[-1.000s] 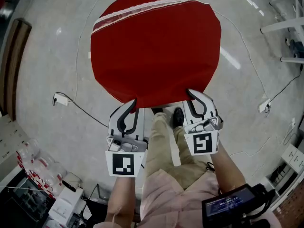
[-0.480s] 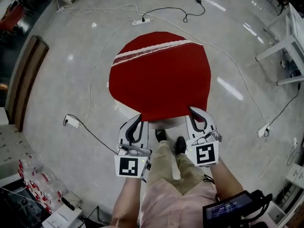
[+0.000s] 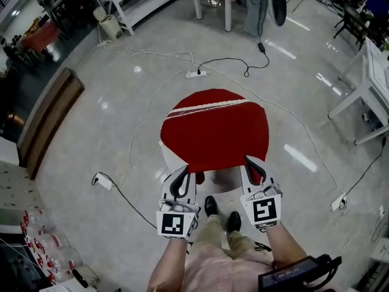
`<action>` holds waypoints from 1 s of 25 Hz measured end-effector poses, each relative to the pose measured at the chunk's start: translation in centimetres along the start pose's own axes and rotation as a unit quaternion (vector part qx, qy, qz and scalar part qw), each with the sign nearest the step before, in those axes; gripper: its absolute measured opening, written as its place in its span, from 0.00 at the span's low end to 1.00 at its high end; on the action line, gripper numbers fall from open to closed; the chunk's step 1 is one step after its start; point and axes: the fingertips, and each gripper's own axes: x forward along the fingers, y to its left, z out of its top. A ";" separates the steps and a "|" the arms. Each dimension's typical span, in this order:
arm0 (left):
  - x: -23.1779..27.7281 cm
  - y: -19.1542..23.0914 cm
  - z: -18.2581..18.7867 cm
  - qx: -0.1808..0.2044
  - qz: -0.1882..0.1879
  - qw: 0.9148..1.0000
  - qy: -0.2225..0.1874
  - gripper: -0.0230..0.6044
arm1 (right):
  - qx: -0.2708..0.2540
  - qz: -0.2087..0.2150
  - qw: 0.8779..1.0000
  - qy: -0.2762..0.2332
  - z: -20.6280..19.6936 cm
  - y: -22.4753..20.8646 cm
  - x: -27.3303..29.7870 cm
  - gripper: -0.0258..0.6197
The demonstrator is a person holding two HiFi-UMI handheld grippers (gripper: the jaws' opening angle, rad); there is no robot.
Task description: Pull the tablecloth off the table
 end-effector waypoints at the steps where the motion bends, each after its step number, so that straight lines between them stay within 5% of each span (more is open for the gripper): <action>1: -0.3 -0.1 0.8 -0.001 0.003 1.000 -0.004 0.10 | 0.001 -0.002 1.000 -0.004 0.9 -0.1 -0.4 0.08; 16: -2.6 -0.2 9.1 0.015 0.039 0.996 -0.083 0.10 | -0.002 -0.010 0.997 -0.077 9.4 -0.9 -3.5 0.08; 25: -2.8 -0.6 10.0 0.035 0.046 0.993 -0.102 0.10 | 0.003 -0.010 0.995 -0.103 9.6 -1.0 -4.2 0.08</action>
